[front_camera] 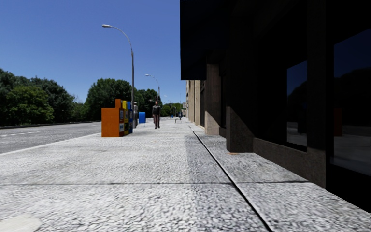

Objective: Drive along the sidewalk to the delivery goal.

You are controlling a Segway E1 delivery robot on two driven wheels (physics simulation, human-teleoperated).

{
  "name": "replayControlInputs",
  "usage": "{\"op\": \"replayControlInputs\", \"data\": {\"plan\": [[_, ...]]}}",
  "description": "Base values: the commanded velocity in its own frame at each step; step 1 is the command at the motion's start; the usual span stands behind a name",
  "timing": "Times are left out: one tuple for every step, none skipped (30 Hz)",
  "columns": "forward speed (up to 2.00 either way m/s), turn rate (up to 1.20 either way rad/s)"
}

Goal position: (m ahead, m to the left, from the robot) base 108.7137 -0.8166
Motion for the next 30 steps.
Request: {"op": "replayControlInputs", "data": {"plan": [[2.0, 0.0], [2.0, 0.0], [2.0, 0.0], [2.0, 0.0], [2.0, 0.0], [2.0, 0.0], [2.0, 0.0], [2.0, 0.0], [2.0, 0.0], [2.0, 0.0], [2.0, 0.0], [2.0, 0.0], [2.0, 0.0], [2.0, 0.0], [2.0, 0.0], [2.0, 0.0], [2.0, 0.0], [2.0, 0.0], [2.0, 0.0], [2.0, 0.0], [2.0, 0.0], [2.0, 0.0], [2.0, 0.0], [2.0, 0.0], [2.0, 0.0], [2.0, 0.0], [2.0, 0.0], [2.0, 0.0], [2.0, 0.0], [2.0, 0.0]]}}
